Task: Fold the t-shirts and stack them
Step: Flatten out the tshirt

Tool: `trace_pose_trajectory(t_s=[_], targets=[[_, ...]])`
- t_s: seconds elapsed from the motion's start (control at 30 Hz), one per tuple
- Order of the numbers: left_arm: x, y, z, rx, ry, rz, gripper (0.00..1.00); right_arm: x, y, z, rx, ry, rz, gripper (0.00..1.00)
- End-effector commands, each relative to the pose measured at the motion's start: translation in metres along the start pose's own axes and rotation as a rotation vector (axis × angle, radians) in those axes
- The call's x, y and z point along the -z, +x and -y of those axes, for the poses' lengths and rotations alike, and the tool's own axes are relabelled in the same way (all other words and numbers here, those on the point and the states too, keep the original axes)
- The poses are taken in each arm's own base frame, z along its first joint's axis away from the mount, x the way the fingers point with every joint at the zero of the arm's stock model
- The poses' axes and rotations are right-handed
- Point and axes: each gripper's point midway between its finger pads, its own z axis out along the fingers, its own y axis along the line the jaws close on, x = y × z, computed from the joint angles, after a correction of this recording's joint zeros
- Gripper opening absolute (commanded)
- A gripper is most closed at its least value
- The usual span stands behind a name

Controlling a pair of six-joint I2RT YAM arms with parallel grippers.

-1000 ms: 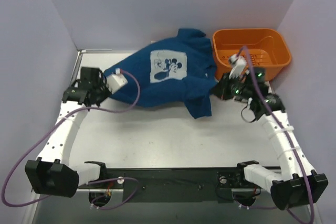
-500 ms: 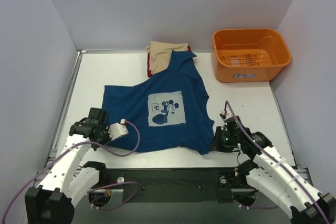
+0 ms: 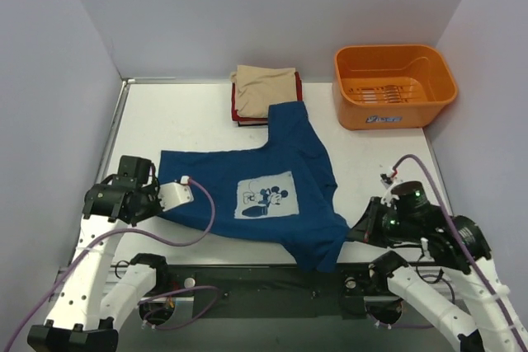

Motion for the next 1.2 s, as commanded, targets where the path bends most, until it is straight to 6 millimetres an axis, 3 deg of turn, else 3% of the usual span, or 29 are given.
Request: trace_pose_trajectory(t_s=[0.0, 0.1, 0.17, 0.2, 0.23, 0.27, 0.3, 0.33, 0.37, 0.4, 0.43, 0.47, 0.5, 0.53, 0.57, 0.6, 0.63, 0.67, 0.73, 0.8, 0.9, 0.93, 0.97, 1.0, 1.03, 1.07, 1.1, 1.13, 1.17], targets=[[0.028, 0.011, 0.005, -0.018, 0.012, -0.025, 0.00, 0.043, 0.019, 0.005, -0.015, 0.048, -0.057, 0.00], [0.028, -0.003, -0.021, 0.015, -0.062, 0.020, 0.00, 0.043, -0.011, -0.011, 0.054, 0.050, 0.003, 0.00], [0.024, -0.020, -0.054, 0.032, -0.150, 0.058, 0.00, 0.042, -0.051, -0.033, 0.151, 0.049, 0.059, 0.00], [0.025, -0.032, -0.083, 0.046, -0.242, 0.095, 0.00, 0.029, -0.073, -0.041, 0.204, 0.070, 0.029, 0.00], [0.021, -0.043, -0.103, 0.061, -0.268, 0.101, 0.00, 0.034, -0.107, -0.064, 0.211, -0.015, 0.104, 0.00], [0.027, -0.057, -0.136, 0.084, -0.375, 0.142, 0.00, 0.020, -0.138, -0.070, 0.226, -0.012, 0.095, 0.00], [0.028, -0.070, -0.164, 0.106, -0.406, 0.154, 0.00, 0.030, -0.190, -0.088, 0.230, -0.062, 0.233, 0.00], [0.039, -0.081, -0.199, 0.140, -0.515, 0.188, 0.00, 0.019, -0.226, -0.091, 0.226, -0.045, 0.263, 0.00], [0.045, -0.096, -0.232, 0.172, -0.560, 0.204, 0.00, 0.047, -0.280, -0.117, 0.255, -0.099, 0.432, 0.00], [0.065, -0.105, -0.267, 0.209, -0.674, 0.239, 0.00, 0.028, -0.321, -0.122, 0.254, -0.109, 0.452, 0.00], [0.083, -0.118, -0.306, 0.259, -0.755, 0.272, 0.00, 0.070, -0.354, -0.157, 0.311, -0.178, 0.590, 0.00], [0.101, -0.122, -0.332, 0.301, -0.845, 0.292, 0.00, 0.046, -0.388, -0.159, 0.287, -0.187, 0.585, 0.00], [0.129, -0.133, -0.367, 0.358, -0.935, 0.344, 0.00, 0.096, -0.409, -0.198, 0.340, -0.286, 0.722, 0.00], [0.189, -0.136, -0.395, 0.430, -1.083, 0.425, 0.00, 0.092, -0.442, -0.210, 0.313, -0.345, 0.773, 0.00], [0.187, -0.140, -0.415, 0.457, -1.109, 0.426, 0.00, 0.133, -0.451, -0.238, 0.348, -0.457, 0.877, 0.00], [0.253, -0.134, -0.431, 0.531, -1.257, 0.512, 0.00, 0.156, -0.475, -0.251, 0.313, -0.558, 0.978, 0.00], [0.243, -0.136, -0.449, 0.554, -1.267, 0.507, 0.00, 0.185, -0.480, -0.260, 0.241, -0.655, 1.038, 0.00], [0.280, -0.133, -0.460, 0.587, -1.354, 0.567, 0.00, 0.220, -0.495, -0.261, 0.223, -0.712, 1.184, 0.00], [0.322, -0.128, -0.465, 0.555, -1.467, 0.606, 0.00, 0.252, -0.504, -0.251, 0.161, -0.740, 1.318, 0.00], [0.342, -0.128, -0.464, 0.495, -1.529, 0.612, 0.00, 0.280, -0.504, -0.247, 0.208, -0.720, 1.388, 0.00], [0.341, -0.134, -0.459, 0.416, -1.517, 0.628, 0.00, 0.279, -0.501, -0.246, 0.248, -0.720, 1.365, 0.00], [0.328, -0.135, -0.455, 0.398, -1.478, 0.606, 0.00, 0.261, -0.503, -0.239, 0.246, -0.695, 1.317, 0.00], [0.327, -0.136, -0.451, 0.385, -1.464, 0.612, 0.00, 0.264, -0.493, -0.239, 0.273, -0.672, 1.313, 0.00], [0.315, -0.132, -0.445, 0.377, -1.429, 0.594, 0.00, 0.236, -0.494, -0.229, 0.271, -0.642, 1.244, 0.00], [0.307, -0.134, -0.442, 0.361, -1.399, 0.591, 0.00, 0.236, -0.482, -0.229, 0.303, -0.632, 1.225, 0.00], [0.292, -0.129, -0.436, 0.348, -1.363, 0.562, 0.00, 0.208, -0.476, -0.220, 0.305, -0.614, 1.141, 0.00], [0.286, -0.129, -0.432, 0.328, -1.348, 0.560, 0.00, 0.204, -0.462, -0.218, 0.352, -0.588, 1.111, 0.00], [0.268, -0.123, -0.423, 0.313, -1.316, 0.522, 0.00, 0.184, -0.452, -0.210, 0.372, -0.577, 1.044, 0.00], [0.238, -0.122, -0.419, 0.298, -1.273, 0.486, 0.00, 0.180, -0.434, -0.204, 0.394, -0.534, 1.002, 0.00]])
